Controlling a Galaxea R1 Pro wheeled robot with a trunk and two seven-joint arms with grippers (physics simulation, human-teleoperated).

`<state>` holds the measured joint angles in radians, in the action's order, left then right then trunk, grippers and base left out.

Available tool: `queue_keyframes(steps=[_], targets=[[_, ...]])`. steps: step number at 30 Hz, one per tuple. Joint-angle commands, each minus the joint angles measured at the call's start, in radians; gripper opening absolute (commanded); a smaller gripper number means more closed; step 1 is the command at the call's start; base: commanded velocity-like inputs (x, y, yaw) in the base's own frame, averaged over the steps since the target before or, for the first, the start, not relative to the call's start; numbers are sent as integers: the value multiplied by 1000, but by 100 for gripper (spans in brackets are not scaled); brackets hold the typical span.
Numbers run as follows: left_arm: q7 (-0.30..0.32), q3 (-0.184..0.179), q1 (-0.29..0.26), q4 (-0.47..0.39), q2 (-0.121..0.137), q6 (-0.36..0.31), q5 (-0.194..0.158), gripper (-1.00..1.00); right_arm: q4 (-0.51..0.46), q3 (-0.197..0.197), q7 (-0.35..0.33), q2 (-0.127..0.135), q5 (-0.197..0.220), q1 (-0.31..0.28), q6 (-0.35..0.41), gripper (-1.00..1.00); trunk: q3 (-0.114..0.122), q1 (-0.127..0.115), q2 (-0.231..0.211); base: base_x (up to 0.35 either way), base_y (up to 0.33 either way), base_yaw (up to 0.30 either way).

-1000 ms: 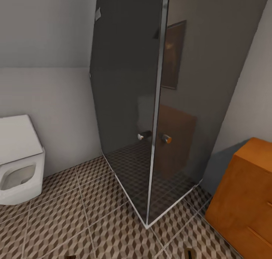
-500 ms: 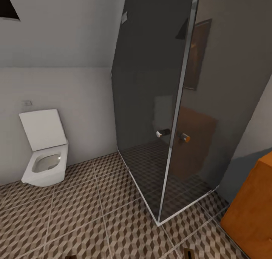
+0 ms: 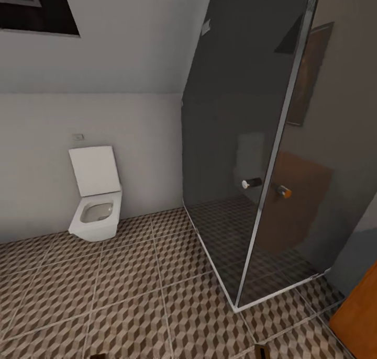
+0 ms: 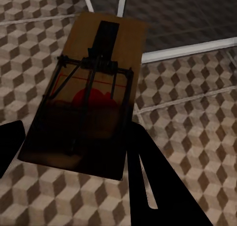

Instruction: Take the four mousetraps from the cabinet in the bathroom and place them on the bathroom floor. Make sure all four end up on the same floor surface, and ensure that at least two of them are either under or directly next to the same bathroom sink.

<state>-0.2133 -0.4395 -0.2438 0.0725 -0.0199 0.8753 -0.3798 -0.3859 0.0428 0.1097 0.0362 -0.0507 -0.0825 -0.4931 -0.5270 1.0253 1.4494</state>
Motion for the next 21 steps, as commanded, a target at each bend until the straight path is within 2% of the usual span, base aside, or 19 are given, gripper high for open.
queue_keyframes(steps=[1, 21], targets=[[-8, -8, -2, 4, -1, 4, -1, -100, 0, 5, 10, 1, -4, 0, -2, -100, -1, 0, 1, -113, 0, 286], [-8, -8, -2, 4, -2, 4, -1, -100, 5, 5, 10, 1, -4, 0, -1, -100, -1, 0, 1, -113, 0, 286]])
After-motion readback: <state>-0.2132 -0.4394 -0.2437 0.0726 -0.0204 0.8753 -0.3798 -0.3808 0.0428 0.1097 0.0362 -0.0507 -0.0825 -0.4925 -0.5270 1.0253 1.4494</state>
